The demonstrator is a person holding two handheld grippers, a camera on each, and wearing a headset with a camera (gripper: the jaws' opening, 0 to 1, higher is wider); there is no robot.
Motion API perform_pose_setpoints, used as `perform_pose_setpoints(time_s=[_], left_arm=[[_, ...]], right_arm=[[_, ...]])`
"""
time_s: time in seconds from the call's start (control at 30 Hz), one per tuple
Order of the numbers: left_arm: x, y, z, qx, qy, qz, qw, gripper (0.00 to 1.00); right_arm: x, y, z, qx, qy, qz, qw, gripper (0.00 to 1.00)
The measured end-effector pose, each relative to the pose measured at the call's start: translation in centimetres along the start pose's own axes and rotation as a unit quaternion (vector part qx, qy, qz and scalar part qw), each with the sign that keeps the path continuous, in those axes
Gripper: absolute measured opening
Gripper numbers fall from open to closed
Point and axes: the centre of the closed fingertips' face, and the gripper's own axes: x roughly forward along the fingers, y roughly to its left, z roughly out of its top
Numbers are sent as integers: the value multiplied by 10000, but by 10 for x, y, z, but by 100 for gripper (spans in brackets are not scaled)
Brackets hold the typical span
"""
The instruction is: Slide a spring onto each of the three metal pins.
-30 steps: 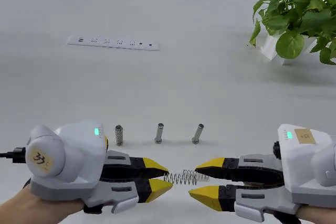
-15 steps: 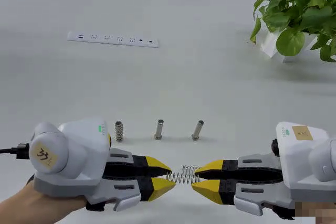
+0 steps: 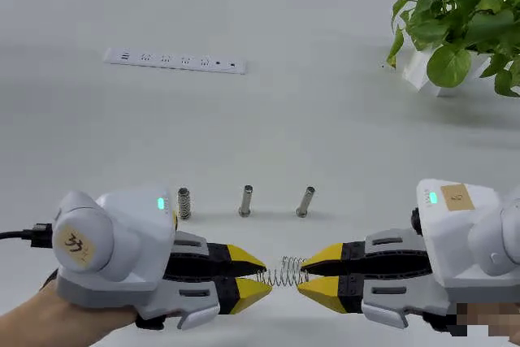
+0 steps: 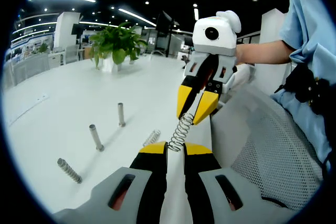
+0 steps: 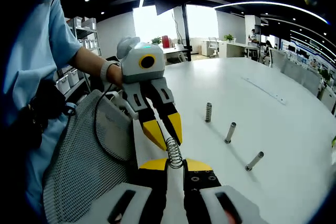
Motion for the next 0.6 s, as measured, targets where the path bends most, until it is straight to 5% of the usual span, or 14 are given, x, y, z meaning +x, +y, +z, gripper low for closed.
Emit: perform_pose_setpoints(time_s=[0.6], left_arm=[[7,1,-7,155,296,44,9994,7]], right_arm=[[6,6,28,-761,149,36,9970,7]])
